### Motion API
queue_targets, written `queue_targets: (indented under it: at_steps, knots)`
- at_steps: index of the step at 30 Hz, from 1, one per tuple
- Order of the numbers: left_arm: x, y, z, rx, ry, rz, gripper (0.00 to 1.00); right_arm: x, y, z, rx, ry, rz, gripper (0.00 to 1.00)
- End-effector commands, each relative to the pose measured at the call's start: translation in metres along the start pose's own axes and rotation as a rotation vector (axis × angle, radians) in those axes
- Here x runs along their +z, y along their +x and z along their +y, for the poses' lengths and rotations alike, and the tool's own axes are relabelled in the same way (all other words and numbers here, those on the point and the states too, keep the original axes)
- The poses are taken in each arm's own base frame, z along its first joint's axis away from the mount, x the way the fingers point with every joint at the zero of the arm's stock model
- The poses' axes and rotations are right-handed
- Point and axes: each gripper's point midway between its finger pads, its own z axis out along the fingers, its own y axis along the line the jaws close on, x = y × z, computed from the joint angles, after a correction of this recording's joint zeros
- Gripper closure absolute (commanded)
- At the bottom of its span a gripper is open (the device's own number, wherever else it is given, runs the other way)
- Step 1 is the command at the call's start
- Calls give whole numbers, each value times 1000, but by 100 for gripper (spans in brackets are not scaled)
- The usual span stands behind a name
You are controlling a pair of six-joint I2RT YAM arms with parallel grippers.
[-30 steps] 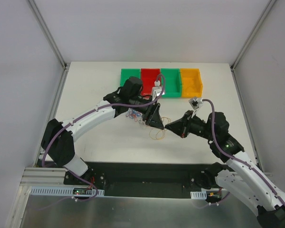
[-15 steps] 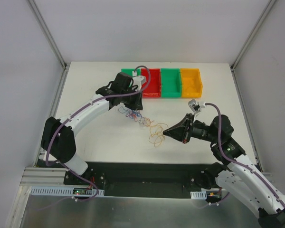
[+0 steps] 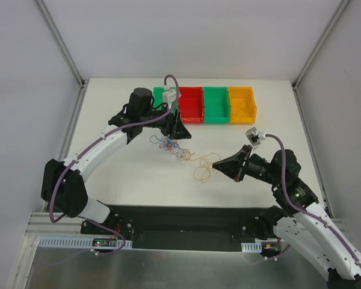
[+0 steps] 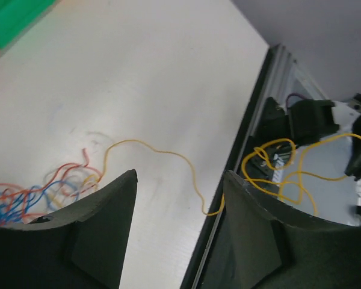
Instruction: Untangle the cables
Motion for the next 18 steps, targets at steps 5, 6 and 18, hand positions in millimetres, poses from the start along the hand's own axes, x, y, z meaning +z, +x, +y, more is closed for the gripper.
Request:
queue_targets:
  at_steps: [5, 6, 18]
  knots:
    - [8, 17, -92, 100, 489, 65, 32, -29, -67, 30, -54, 23, -283, 100]
    - [10, 22, -98, 109, 517, 74, 31, -35, -74, 32, -52, 31, -319, 100]
    - [23, 72, -155, 152, 774, 208, 25, -63, -121, 70, -23, -44, -512, 100]
